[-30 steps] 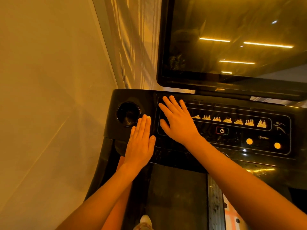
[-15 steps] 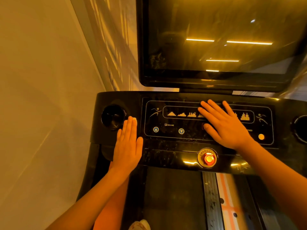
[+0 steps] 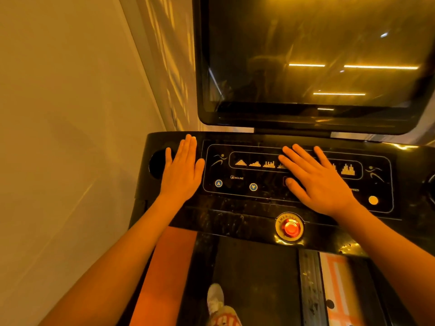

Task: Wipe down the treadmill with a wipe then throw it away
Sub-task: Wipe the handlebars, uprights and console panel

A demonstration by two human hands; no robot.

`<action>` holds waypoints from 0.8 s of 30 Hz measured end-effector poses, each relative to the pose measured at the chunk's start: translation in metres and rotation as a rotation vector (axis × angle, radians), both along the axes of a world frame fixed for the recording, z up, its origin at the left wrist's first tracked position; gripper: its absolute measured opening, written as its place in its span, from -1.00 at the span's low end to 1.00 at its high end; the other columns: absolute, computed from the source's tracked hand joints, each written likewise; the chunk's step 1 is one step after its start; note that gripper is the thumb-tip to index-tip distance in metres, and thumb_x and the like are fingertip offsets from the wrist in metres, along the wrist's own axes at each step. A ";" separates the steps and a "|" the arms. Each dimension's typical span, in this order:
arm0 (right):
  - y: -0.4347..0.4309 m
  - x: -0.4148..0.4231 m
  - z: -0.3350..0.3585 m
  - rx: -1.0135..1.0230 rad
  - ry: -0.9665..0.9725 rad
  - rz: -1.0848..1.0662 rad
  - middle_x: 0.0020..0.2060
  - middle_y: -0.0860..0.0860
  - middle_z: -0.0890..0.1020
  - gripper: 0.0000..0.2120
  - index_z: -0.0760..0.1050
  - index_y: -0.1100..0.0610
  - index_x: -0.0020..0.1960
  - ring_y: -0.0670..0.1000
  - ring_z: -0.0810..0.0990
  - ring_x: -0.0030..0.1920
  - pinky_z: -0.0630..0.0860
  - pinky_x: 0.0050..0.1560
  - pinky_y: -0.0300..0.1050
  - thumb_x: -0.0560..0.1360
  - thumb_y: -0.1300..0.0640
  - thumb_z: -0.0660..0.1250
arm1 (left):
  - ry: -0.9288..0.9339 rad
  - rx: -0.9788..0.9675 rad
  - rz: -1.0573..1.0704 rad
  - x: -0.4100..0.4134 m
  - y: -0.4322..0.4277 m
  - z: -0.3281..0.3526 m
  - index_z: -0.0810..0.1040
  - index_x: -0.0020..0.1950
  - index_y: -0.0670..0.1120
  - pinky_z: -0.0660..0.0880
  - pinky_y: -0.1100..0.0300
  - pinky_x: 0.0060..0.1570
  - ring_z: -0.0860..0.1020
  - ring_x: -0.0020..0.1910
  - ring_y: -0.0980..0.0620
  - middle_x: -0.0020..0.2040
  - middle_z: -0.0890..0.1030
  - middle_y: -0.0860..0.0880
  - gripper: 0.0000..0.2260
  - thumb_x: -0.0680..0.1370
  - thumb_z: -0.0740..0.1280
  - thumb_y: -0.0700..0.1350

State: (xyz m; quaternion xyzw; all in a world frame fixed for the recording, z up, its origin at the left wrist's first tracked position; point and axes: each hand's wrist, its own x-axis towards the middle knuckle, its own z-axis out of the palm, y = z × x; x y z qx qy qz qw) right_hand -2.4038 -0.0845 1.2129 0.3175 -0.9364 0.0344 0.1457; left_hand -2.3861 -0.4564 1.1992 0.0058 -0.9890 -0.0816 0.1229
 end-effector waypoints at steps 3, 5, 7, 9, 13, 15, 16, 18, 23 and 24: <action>0.001 -0.001 -0.002 -0.004 0.015 0.010 0.64 -0.02 0.12 -0.43 0.09 -0.03 0.65 0.03 -0.01 0.66 -0.14 0.63 0.21 0.70 -0.20 -0.07 | 0.014 0.054 0.001 -0.019 0.001 0.011 -0.08 0.69 -0.07 -0.25 -0.11 0.55 -0.08 0.66 -0.02 0.69 -0.04 -0.05 -0.44 0.73 -0.09 0.12; 0.002 0.000 -0.004 -0.010 0.024 0.012 0.64 -0.01 0.12 -0.43 0.10 -0.02 0.65 0.03 0.00 0.66 -0.12 0.63 0.22 0.70 -0.19 -0.06 | 0.026 0.050 -0.004 -0.029 -0.001 0.017 -0.05 0.69 -0.07 -0.22 -0.18 0.56 -0.04 0.66 -0.03 0.69 0.00 -0.06 -0.45 0.74 -0.07 0.11; 0.001 0.000 -0.004 -0.012 0.028 0.017 0.64 -0.01 0.13 -0.43 0.12 0.00 0.65 0.04 0.01 0.65 -0.11 0.62 0.23 0.69 -0.17 -0.03 | 0.036 0.016 -0.008 -0.036 -0.003 0.019 -0.02 0.69 -0.08 -0.20 -0.22 0.56 -0.02 0.66 -0.03 0.68 0.03 -0.07 -0.44 0.73 -0.08 0.12; 0.001 0.000 -0.004 -0.019 0.031 0.022 0.63 -0.01 0.14 -0.43 0.13 0.01 0.65 0.05 0.02 0.65 -0.10 0.62 0.23 0.69 -0.17 -0.02 | 0.038 0.025 -0.016 -0.030 -0.001 0.016 -0.05 0.69 -0.07 -0.21 -0.20 0.55 -0.04 0.66 -0.03 0.69 0.01 -0.06 -0.44 0.73 -0.09 0.12; 0.003 -0.001 -0.003 -0.028 0.036 0.023 0.63 0.00 0.14 -0.43 0.12 0.00 0.64 0.05 0.03 0.65 -0.10 0.62 0.24 0.69 -0.17 -0.03 | 0.050 0.017 -0.045 0.005 0.000 -0.001 -0.10 0.69 -0.05 -0.20 -0.14 0.56 -0.08 0.66 0.00 0.69 -0.05 -0.04 -0.43 0.72 -0.05 0.09; 0.002 -0.001 -0.004 -0.025 0.032 0.029 0.63 0.00 0.14 -0.44 0.13 0.01 0.65 0.04 0.02 0.65 -0.09 0.62 0.25 0.70 -0.17 -0.03 | 0.027 -0.022 -0.045 0.006 -0.006 -0.003 -0.11 0.69 -0.04 -0.23 -0.14 0.55 -0.06 0.65 0.00 0.69 -0.05 -0.03 -0.43 0.72 -0.02 0.07; 0.001 -0.001 -0.004 -0.024 0.027 0.031 0.64 0.00 0.14 -0.43 0.14 0.01 0.65 0.04 0.02 0.65 -0.09 0.62 0.26 0.70 -0.17 -0.03 | 0.018 -0.034 -0.044 0.001 -0.009 -0.001 -0.11 0.69 -0.04 -0.25 -0.14 0.54 -0.06 0.65 0.00 0.69 -0.06 -0.03 -0.43 0.72 -0.02 0.08; 0.001 -0.002 -0.004 -0.024 0.027 0.030 0.64 0.00 0.14 -0.43 0.15 0.01 0.65 0.05 0.01 0.65 -0.08 0.62 0.26 0.70 -0.17 -0.03 | 0.006 -0.031 -0.040 -0.014 -0.009 0.007 -0.12 0.69 -0.05 -0.25 -0.15 0.54 -0.08 0.66 -0.01 0.69 -0.08 -0.04 -0.42 0.73 -0.03 0.10; 0.001 0.001 -0.004 -0.015 0.040 0.012 0.64 0.00 0.14 -0.43 0.14 0.01 0.65 0.04 0.01 0.66 -0.08 0.62 0.25 0.70 -0.17 -0.02 | 0.031 0.103 -0.015 -0.022 0.013 0.012 -0.10 0.68 -0.09 -0.15 -0.13 0.59 -0.10 0.66 -0.05 0.69 -0.07 -0.08 -0.40 0.72 0.03 0.09; 0.000 0.001 -0.004 -0.016 0.040 0.011 0.64 0.00 0.14 -0.43 0.14 0.01 0.65 0.04 0.01 0.66 -0.09 0.62 0.25 0.70 -0.17 -0.02 | 0.034 0.123 -0.017 -0.016 0.017 0.009 -0.10 0.69 -0.09 -0.14 -0.11 0.60 -0.10 0.66 -0.05 0.69 -0.07 -0.08 -0.40 0.72 0.04 0.08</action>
